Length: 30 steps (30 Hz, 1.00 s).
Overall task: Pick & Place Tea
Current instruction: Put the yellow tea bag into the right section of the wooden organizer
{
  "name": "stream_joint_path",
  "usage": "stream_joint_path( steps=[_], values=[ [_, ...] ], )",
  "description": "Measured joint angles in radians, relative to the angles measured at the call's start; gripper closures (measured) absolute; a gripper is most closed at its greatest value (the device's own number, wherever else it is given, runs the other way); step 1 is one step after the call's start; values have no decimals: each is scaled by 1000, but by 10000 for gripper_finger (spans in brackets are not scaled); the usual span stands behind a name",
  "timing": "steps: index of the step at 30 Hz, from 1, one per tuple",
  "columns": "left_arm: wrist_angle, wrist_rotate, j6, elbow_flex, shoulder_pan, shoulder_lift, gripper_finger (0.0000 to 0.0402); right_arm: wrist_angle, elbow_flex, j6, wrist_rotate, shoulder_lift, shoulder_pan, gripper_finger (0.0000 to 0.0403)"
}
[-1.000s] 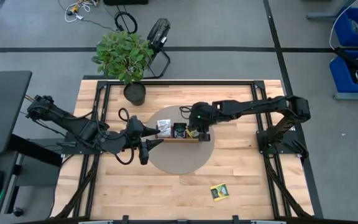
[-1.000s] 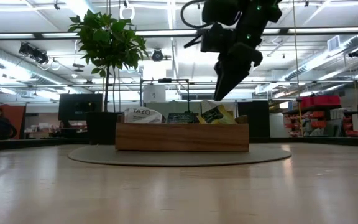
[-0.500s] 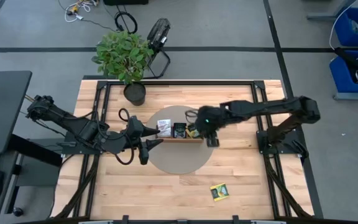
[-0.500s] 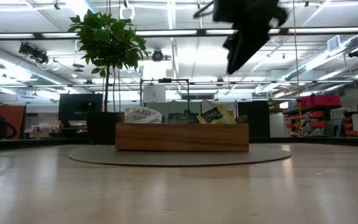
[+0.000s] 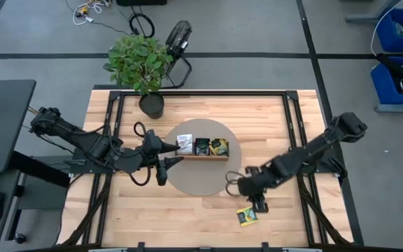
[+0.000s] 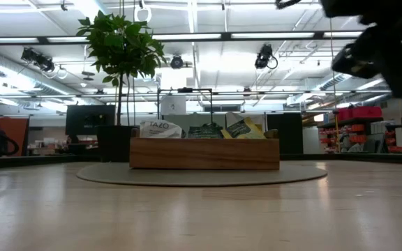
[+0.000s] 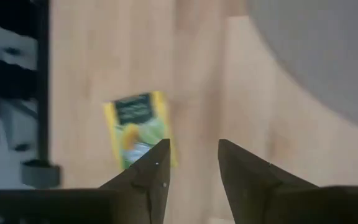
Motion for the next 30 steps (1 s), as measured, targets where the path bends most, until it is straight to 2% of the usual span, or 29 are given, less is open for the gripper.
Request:
stream_joint_path(
  steps=[3,6,13,18,24,30],
  values=[
    [1,0,2,0,1,0,204,106,-28,12,33,2,74,259],
    [1,0,3,0,1,0,204,155,-36,-60,82,13,123,259],
    [2,0,1,0,1,0,204,255,-34,-157,57,132,126,259],
    [1,8,-22,0,-3,0,204,261,6,-217,64,239,133,259],
    [1,55,-26,0,-3,0,204,261,54,-306,133,345,159,259],
    [1,59,-47,0,-3,0,204,258,57,-312,170,360,186,259]
  ],
)
